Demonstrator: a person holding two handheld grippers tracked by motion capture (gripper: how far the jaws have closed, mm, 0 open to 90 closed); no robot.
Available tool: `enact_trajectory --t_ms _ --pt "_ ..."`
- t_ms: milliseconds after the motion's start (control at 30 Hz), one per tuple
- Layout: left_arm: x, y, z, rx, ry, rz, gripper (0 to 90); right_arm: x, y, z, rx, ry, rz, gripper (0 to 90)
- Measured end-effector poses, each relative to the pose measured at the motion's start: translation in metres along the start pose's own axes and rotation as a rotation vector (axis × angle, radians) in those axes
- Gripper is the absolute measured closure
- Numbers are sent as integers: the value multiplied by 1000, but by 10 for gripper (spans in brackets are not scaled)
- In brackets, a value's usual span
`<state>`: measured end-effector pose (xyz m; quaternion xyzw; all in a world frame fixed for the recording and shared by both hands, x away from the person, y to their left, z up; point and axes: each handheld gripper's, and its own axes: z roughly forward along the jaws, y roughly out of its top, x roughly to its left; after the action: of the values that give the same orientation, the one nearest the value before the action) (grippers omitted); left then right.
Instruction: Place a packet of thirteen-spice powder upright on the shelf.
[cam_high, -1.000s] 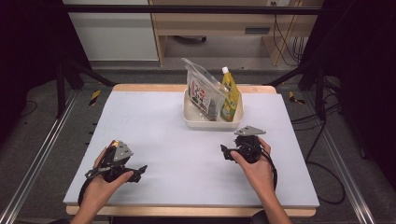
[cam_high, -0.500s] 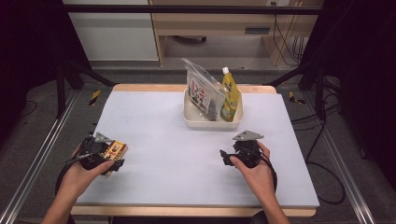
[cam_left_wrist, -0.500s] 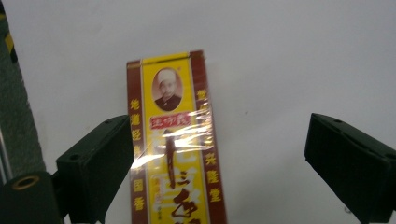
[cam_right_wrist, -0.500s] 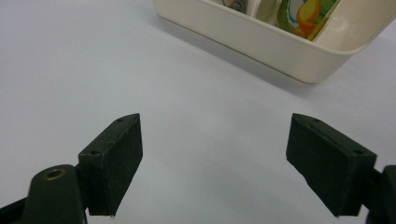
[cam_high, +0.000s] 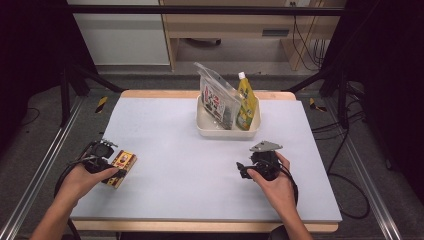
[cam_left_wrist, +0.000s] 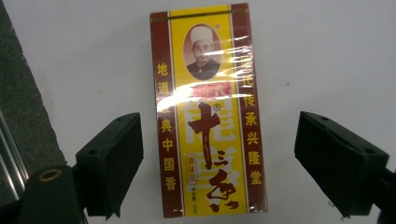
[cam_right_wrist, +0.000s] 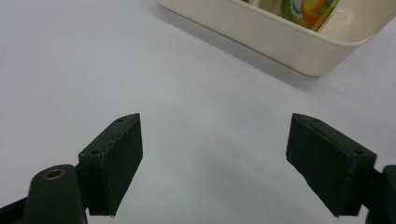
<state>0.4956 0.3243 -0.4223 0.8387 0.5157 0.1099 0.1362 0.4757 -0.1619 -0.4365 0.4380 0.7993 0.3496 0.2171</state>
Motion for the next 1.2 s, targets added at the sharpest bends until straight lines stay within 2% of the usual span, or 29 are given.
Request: enact_trajectory --t_ms 133,233,533,700,767,933,967,1033,1100,1200 --pt "2 -2 7 61 -3 13 152 0 0 1 8 5 -2 190" --pt "2 -2 10 86 -2 19 153 0 -1 2 9 5 -3 190" --pt "1 0 19 127 9 36 200 2 -1 3 18 11 -6 190" --pt "-1 0 20 129 16 49 286 2 -1 2 16 13 -6 190" --pt "-1 1 18 112 13 57 304 2 -1 2 15 13 -3 190" --pt "-12 6 8 55 16 116 314 3 0 1 6 12 3 190" --pt "-12 6 8 55 16 116 316 3 0 1 6 12 3 190" --pt "-19 10 6 23 25 144 317 4 0 2 8 12 -1 190" --pt "-25 15 4 16 29 173 319 4 0 2 8 11 -4 191" --pt "-41 29 2 -25 19 227 321 3 0 2 2 13 2 192"
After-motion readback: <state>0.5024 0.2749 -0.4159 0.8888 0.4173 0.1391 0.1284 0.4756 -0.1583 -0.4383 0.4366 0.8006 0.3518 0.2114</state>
